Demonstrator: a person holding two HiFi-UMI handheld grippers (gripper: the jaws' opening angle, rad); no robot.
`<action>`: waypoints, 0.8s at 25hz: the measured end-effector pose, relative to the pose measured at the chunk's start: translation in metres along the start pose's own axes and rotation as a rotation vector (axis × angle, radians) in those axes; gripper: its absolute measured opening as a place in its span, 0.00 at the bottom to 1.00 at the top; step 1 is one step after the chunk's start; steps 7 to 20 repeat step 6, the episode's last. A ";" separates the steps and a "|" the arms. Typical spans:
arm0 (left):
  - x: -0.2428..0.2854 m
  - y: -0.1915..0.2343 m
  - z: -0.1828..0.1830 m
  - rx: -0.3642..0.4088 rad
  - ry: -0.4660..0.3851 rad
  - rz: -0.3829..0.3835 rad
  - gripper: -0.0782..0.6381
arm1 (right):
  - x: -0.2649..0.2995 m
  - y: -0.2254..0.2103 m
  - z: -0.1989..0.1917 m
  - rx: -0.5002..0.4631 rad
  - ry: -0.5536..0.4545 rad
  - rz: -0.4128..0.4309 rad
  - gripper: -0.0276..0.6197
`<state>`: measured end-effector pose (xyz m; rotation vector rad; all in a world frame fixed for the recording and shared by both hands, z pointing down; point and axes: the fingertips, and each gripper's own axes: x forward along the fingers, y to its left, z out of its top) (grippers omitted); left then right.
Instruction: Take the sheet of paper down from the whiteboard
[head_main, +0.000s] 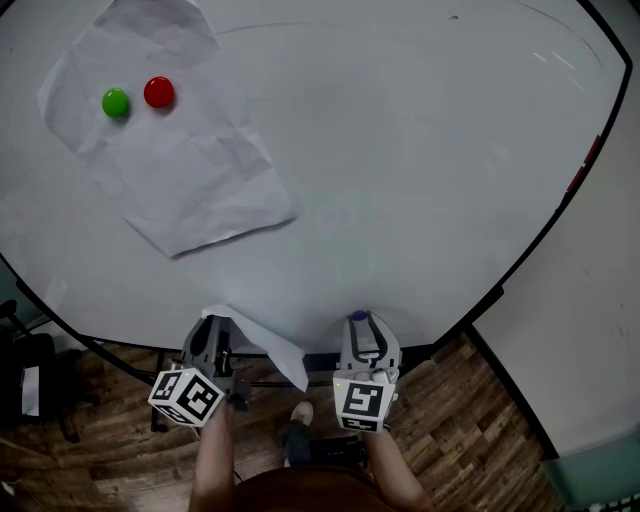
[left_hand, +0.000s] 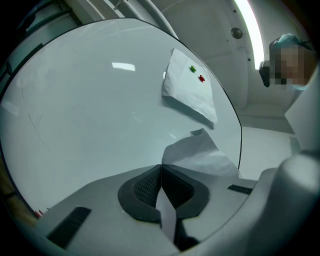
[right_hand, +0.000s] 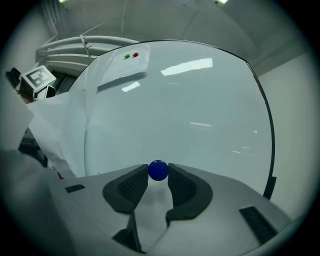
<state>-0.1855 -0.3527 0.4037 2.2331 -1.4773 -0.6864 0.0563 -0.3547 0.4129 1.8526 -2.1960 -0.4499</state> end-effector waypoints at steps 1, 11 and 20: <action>0.000 0.000 0.000 0.000 -0.001 0.001 0.14 | 0.000 0.000 0.000 0.000 0.000 -0.001 0.25; 0.001 0.001 0.002 -0.002 -0.005 0.004 0.14 | 0.002 -0.002 0.003 -0.005 -0.009 -0.014 0.25; 0.001 0.001 0.002 -0.002 -0.005 0.004 0.14 | 0.002 -0.002 0.003 -0.005 -0.009 -0.014 0.25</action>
